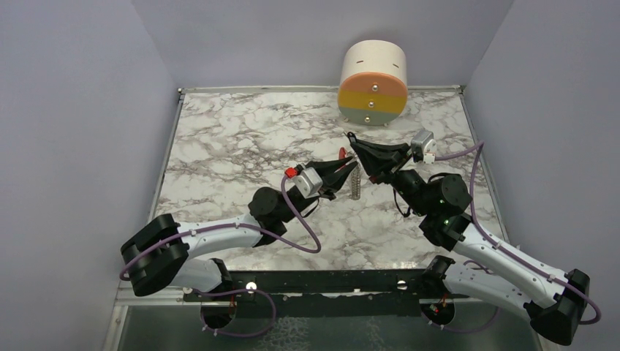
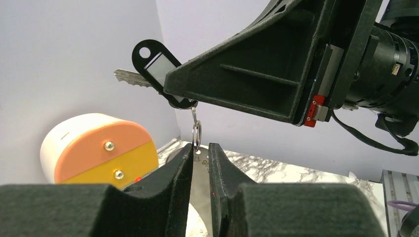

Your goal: Remove the keys from the keyring

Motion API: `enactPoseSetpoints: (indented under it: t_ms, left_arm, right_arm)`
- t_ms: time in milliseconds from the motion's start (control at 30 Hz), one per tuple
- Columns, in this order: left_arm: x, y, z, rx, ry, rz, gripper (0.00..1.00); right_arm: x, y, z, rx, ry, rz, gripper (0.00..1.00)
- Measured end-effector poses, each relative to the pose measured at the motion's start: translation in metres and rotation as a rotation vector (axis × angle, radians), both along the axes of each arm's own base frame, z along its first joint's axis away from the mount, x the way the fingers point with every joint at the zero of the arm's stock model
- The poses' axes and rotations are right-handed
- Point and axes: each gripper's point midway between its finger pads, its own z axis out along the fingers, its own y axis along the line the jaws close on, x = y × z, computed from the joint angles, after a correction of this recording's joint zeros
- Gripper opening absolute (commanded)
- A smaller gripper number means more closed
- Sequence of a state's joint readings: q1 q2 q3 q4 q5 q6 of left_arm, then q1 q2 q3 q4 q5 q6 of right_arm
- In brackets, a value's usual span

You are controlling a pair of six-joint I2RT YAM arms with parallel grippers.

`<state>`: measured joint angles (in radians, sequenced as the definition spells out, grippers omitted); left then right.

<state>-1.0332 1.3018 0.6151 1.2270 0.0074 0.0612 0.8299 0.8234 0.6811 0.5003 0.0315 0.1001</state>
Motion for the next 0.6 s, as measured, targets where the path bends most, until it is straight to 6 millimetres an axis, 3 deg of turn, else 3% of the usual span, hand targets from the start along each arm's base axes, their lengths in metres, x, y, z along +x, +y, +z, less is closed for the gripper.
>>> enactPoseSetpoints:
  t_ms: [600]
  left_arm:
    - [0.0044,0.0036,0.0038,-0.004,-0.028,0.044,0.21]
  right_arm:
    - [-0.0026,0.0026,-0.0006,-0.005,-0.002,0.020,0.01]
